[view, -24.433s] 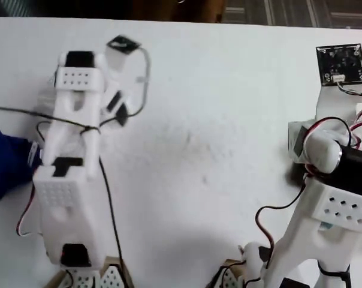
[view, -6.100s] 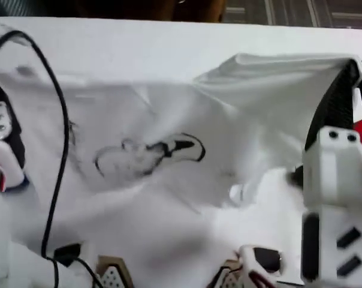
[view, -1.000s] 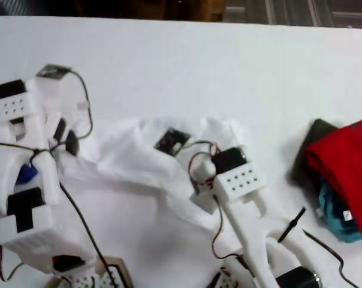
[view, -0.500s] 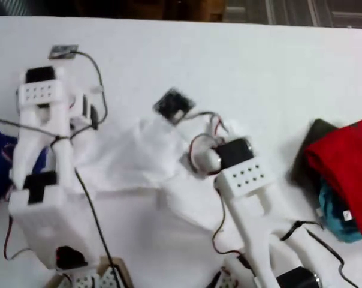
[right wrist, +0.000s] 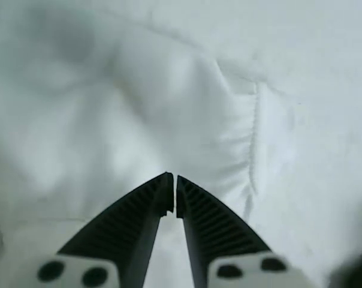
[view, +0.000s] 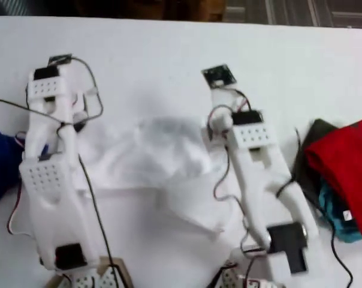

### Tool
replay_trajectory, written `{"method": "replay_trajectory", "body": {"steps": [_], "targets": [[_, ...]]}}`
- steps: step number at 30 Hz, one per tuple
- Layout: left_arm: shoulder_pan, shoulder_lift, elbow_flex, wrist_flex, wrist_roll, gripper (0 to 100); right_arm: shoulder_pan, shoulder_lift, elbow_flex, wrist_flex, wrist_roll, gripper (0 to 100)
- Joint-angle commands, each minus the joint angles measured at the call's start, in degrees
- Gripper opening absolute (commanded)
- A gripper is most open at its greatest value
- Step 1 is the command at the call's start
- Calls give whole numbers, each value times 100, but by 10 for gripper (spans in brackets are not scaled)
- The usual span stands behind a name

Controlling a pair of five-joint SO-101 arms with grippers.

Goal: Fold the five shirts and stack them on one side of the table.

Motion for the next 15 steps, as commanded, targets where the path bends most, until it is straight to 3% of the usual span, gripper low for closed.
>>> {"method": "replay_trajectory", "body": {"steps": [1,15], "targets": [[-70,352,-910,185,53,28,66,804,-1152,321,-44,17],[-255,2004,-3398,1108,53,28,92,4286,-5486,2273,-53,17]]}}
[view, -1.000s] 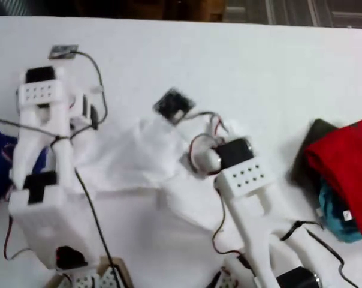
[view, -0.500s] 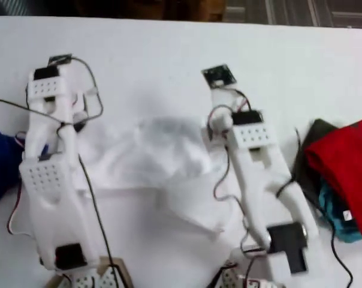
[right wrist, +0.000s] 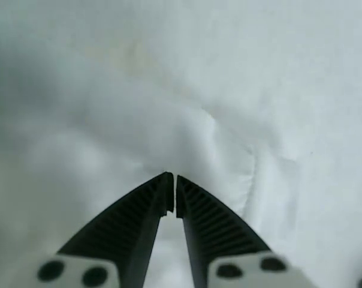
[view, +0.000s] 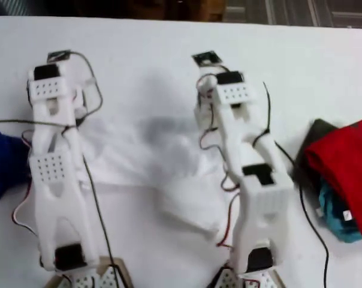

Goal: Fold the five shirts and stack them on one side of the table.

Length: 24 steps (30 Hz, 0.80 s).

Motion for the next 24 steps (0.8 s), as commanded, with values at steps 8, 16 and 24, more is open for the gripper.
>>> {"method": "replay_trajectory", "body": {"steps": [8,16,24], "targets": [[-176,396,-813,237,18,28,259,2167,-3745,1640,-53,17],[-176,413,-787,325,18,28,391,2369,-4985,1886,-35,17],[-176,413,-787,352,18,30,391,1763,-4976,1886,-9,17]]}}
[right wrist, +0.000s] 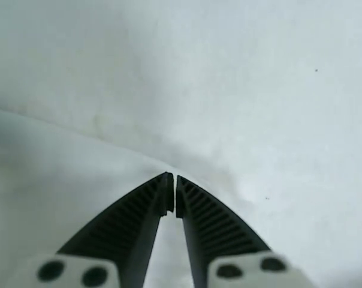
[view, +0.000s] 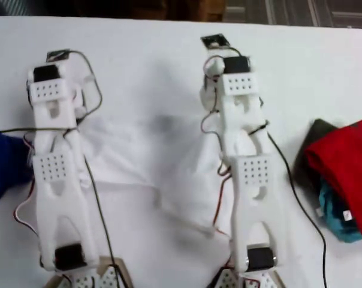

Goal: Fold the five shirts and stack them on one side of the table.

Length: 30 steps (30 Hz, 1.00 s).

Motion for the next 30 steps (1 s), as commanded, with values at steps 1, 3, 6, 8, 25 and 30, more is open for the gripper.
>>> {"method": "replay_trajectory", "body": {"steps": [1,3,6,8,25,30], "targets": [[-176,35,-75,53,18,30,57,-734,-167,136,0,17],[-176,35,-75,53,9,30,57,-945,-141,136,0,17],[-176,35,-75,53,9,30,31,-1411,167,136,0,17],[-176,35,-75,53,9,30,31,-1851,607,136,18,17],[-176,35,-66,88,-26,27,207,-5490,3437,127,888,18],[-185,35,-57,97,-26,27,13,-5807,4018,127,1046,18]]}}
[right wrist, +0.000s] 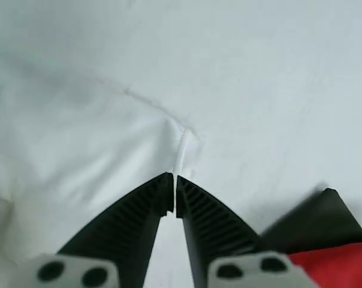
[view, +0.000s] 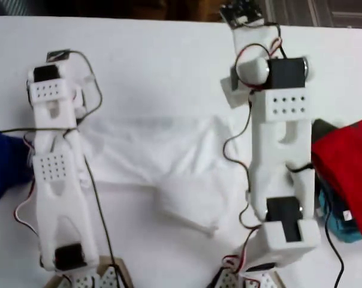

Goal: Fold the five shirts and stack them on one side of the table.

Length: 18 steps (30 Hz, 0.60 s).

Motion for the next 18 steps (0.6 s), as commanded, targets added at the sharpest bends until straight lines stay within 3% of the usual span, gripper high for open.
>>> {"method": "replay_trajectory", "body": {"steps": [1,14,18], "targets": [[-185,9,-48,88,-18,27,-136,-444,299,119,18,18],[-237,-62,189,88,-18,36,-145,-2246,2092,119,26,18],[-229,-281,198,88,18,128,-145,-3073,2629,119,26,18]]}}
